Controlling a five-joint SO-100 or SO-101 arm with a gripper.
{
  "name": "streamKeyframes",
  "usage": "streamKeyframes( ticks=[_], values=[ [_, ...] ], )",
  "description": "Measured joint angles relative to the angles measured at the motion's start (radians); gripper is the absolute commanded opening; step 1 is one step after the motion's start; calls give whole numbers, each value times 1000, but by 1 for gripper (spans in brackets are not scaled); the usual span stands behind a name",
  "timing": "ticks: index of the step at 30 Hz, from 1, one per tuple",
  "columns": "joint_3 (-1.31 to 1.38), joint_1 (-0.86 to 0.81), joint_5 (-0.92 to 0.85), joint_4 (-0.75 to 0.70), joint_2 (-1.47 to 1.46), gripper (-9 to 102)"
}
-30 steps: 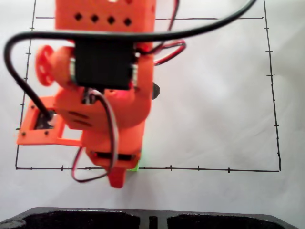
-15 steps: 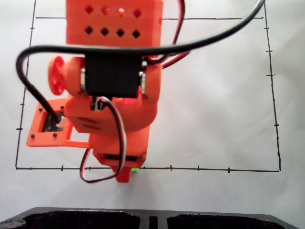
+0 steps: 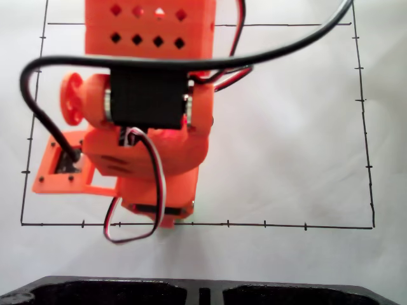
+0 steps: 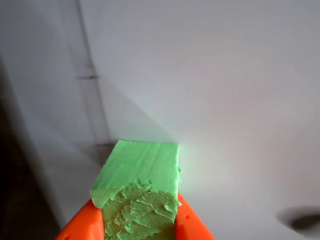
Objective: Grasp the colored block, Place it on the black dot, and then return the arm to the default position.
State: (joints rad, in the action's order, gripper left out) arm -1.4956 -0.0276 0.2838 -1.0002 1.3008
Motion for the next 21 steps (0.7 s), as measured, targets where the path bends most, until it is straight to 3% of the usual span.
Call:
streamKeyframes(
  ticks=[8,21],
  values=[
    [-34,83,28,-118,156,8],
    [-308,121,2,-132,334,9]
  ],
)
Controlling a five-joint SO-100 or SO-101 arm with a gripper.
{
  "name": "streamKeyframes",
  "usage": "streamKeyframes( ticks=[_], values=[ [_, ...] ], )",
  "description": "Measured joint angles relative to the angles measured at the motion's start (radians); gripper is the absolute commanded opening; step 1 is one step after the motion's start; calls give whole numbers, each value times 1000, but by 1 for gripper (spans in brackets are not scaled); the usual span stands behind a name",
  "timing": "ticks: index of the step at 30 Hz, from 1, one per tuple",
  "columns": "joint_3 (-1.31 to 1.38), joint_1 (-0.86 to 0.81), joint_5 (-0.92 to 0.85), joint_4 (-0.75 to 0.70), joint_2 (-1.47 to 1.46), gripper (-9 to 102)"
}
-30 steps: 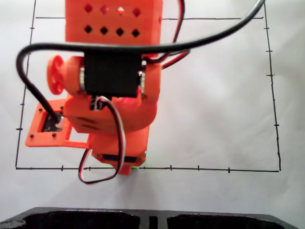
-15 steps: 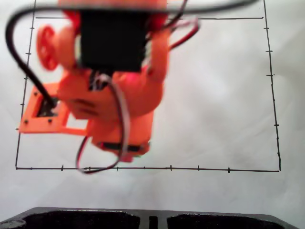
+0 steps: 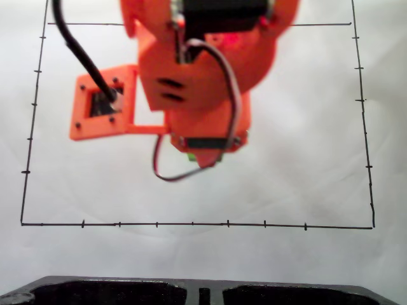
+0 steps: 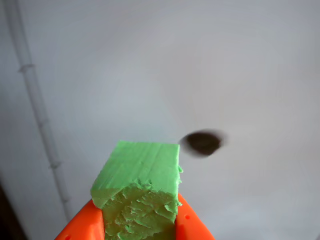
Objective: Grasp the colored block, Place it on the black dot, and then return the arm to the default position.
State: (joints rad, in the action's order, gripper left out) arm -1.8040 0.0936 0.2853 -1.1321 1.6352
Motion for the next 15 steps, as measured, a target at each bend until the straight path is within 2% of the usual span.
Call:
streamKeyframes(
  ticks=[15],
  values=[
    [-222,-8,-63,87,72,10]
  ],
)
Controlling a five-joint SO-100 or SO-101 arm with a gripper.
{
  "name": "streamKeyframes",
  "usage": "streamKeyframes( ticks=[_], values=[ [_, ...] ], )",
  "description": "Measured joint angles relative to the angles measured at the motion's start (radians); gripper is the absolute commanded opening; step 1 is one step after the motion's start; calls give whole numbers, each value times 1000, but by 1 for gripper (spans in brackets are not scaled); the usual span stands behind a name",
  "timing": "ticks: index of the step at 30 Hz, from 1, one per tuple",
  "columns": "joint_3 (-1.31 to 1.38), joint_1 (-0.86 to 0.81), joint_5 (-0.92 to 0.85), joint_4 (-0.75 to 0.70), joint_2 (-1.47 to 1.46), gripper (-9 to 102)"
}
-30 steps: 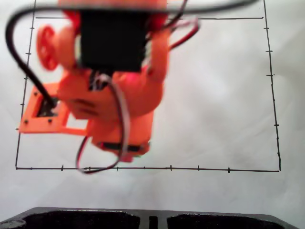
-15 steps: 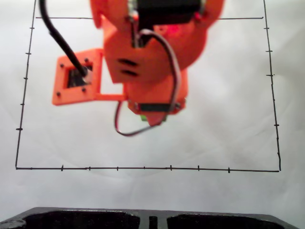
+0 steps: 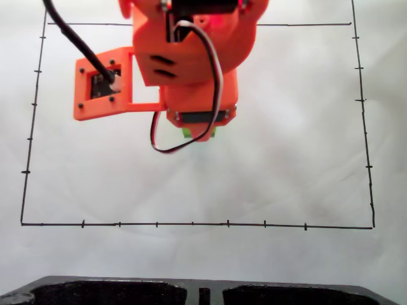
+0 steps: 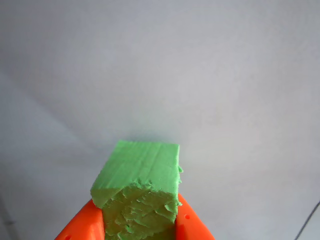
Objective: Grasp the colored block, Place it on the black dot, and then return the arm to the default position.
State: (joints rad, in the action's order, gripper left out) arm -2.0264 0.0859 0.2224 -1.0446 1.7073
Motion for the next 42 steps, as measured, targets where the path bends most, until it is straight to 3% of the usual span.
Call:
streamKeyframes(
  ticks=[17,28,32,42],
  values=[
    [-18,18,-9,-9,0,34],
    [-86,34,-60,-107,184,40],
    [-97,34,-97,-179,325,37],
    [-137,-57,-178,-299,736,9]
  ],
)
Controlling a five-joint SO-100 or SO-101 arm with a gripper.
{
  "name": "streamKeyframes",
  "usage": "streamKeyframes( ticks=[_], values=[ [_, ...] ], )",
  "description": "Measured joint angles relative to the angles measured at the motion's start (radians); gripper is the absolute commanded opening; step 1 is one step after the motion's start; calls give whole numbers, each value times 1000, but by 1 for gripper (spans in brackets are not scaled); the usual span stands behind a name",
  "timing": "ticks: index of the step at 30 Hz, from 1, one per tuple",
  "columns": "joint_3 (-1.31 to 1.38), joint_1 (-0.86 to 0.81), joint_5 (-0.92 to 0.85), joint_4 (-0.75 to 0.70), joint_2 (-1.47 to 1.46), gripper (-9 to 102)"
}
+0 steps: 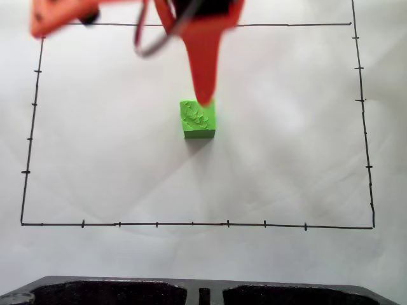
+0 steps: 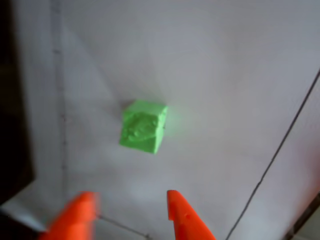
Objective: Grasp the colored block, Place it on the black dot, and then return the arm to the default position.
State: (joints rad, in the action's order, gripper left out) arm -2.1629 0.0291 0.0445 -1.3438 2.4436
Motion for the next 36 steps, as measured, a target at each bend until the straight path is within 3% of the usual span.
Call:
streamKeyframes(
  ticks=[4,19,36],
  values=[
    [-49,-44,-21,-18,140,0],
    [-374,-127,-149,52,578,0],
    [-719,-97,-91,235,808,0]
  ],
)
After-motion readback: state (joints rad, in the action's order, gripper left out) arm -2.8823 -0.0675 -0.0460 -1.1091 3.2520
